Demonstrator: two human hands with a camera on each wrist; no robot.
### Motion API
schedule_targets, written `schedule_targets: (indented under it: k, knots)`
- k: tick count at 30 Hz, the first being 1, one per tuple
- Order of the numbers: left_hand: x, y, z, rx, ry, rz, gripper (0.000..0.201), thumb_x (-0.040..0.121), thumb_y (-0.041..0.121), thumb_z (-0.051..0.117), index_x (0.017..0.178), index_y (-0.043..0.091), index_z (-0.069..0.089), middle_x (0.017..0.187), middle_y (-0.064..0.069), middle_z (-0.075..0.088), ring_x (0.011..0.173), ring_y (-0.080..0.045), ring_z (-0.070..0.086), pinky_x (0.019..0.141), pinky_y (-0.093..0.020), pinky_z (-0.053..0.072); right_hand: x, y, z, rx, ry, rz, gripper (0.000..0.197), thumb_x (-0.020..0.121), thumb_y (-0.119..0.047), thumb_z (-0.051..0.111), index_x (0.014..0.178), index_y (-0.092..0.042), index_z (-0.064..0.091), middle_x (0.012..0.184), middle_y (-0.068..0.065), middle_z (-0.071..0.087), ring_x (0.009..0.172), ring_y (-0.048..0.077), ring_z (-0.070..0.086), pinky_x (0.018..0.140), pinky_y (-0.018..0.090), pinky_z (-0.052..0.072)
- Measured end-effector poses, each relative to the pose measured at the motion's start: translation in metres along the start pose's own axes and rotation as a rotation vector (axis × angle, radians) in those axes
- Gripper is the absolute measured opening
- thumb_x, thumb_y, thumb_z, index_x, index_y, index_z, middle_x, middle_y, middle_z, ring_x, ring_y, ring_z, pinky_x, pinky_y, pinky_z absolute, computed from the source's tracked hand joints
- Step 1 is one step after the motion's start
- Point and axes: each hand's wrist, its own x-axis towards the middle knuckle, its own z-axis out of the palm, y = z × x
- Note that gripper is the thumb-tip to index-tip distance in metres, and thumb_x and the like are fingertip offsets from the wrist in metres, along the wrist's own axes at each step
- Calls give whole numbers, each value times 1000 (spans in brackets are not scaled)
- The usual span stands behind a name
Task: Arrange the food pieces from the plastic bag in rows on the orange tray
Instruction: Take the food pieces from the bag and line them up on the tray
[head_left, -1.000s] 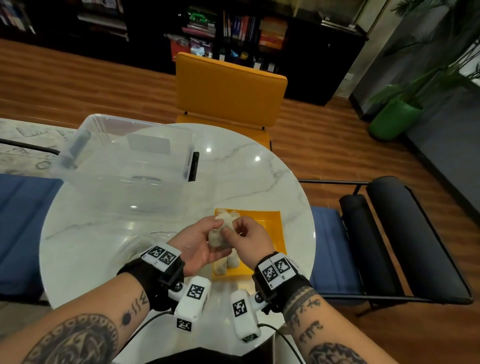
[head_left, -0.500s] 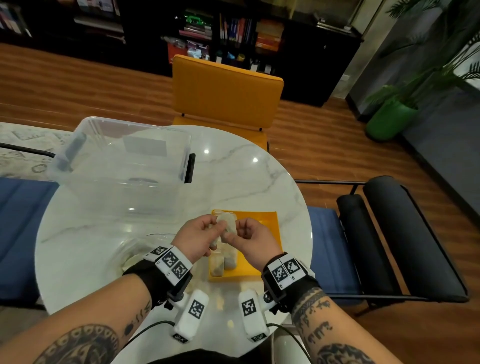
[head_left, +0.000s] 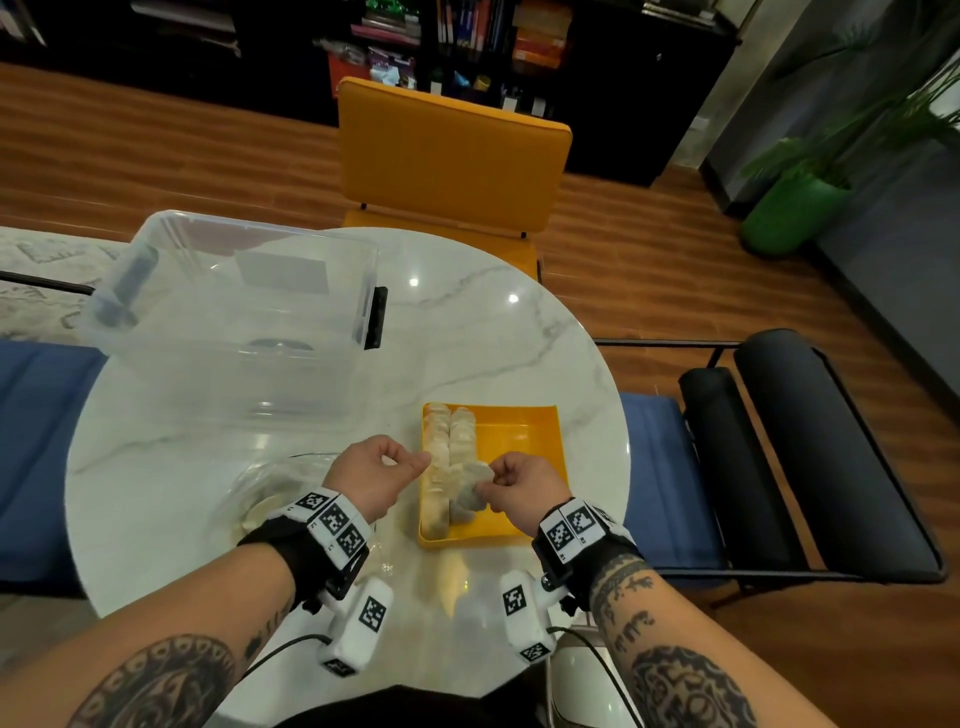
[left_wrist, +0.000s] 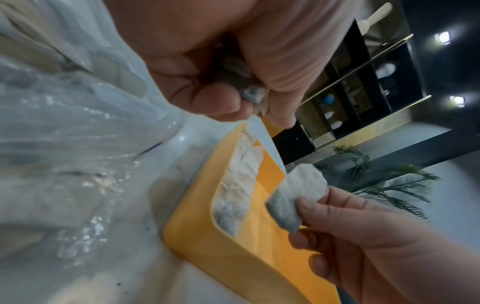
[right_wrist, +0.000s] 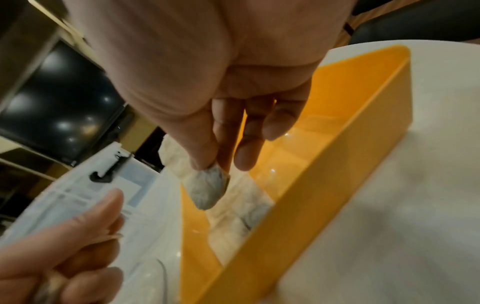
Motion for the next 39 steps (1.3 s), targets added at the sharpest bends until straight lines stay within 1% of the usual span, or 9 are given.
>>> schedule_targets:
  k: [5, 9, 13, 18, 22, 26, 32, 36, 39]
  knots:
    - [9, -15, 7, 141, -45, -43, 24, 80, 42, 75, 89, 24, 63, 68, -4, 65, 55, -21, 62, 53, -30, 51, 7, 11, 14, -155, -108, 85, 17, 84, -23, 71, 74, -27, 57, 79, 1, 71, 80, 23, 68, 69, 31, 55]
    - [12, -16, 12, 313, -65, -19, 24, 78, 48, 73, 91, 30, 65, 74, 2, 63, 63, -17, 62, 61, -26, 51, 14, 13, 20, -242, -137, 128, 18, 82, -24, 72, 72, -29, 57, 83, -1, 70, 82, 21, 68, 68, 29, 54]
    - [12, -14, 13, 386, -75, -20, 22, 77, 45, 74, 91, 31, 66, 76, 4, 63, 66, -13, 62, 56, -24, 44, 19, 14, 22, -275, -153, 185, 17, 81, -24, 71, 70, -30, 59, 85, -4, 67, 81, 17, 63, 66, 25, 49]
    - [11, -14, 15, 447, -62, -7, 21, 78, 45, 73, 93, 31, 67, 88, 5, 62, 80, -13, 59, 64, -24, 41, 26, 12, 24, -294, -190, 252, 14, 80, -26, 76, 77, -28, 62, 93, -2, 69, 86, 18, 64, 71, 26, 50]
    - [12, -15, 14, 458, -72, -10, 21, 78, 46, 73, 92, 32, 67, 88, 8, 62, 80, -10, 58, 65, -25, 41, 29, 10, 26, -357, -199, 268, 20, 77, -31, 76, 73, -28, 57, 88, -4, 66, 85, 19, 65, 78, 31, 55]
    - [12, -13, 13, 468, -82, -15, 23, 78, 47, 73, 93, 31, 67, 86, 8, 61, 80, -11, 59, 64, -25, 41, 29, 6, 27, -388, -192, 286, 22, 73, -35, 77, 74, -30, 55, 91, -3, 67, 89, 22, 66, 85, 38, 56]
    - [10, -10, 10, 445, -103, -29, 21, 80, 48, 71, 90, 31, 65, 72, 6, 62, 61, -10, 60, 56, -24, 44, 24, 5, 23, -407, -171, 272, 18, 77, -33, 74, 82, -28, 58, 92, -1, 66, 88, 22, 65, 80, 35, 56]
    - [10, -9, 6, 284, -123, -59, 18, 81, 42, 72, 88, 26, 66, 69, -2, 65, 57, -19, 66, 54, -29, 53, 20, 0, 17, -410, -118, 221, 18, 83, -41, 68, 87, -27, 59, 94, -1, 65, 90, 22, 64, 82, 37, 55]
    - [11, -4, 1, 131, -125, -84, 14, 83, 31, 72, 93, 23, 67, 69, -8, 66, 53, -16, 61, 47, -25, 50, 16, -5, 12, -382, -90, 167, 17, 87, -46, 62, 90, -30, 57, 99, -2, 66, 95, 22, 63, 90, 41, 53]
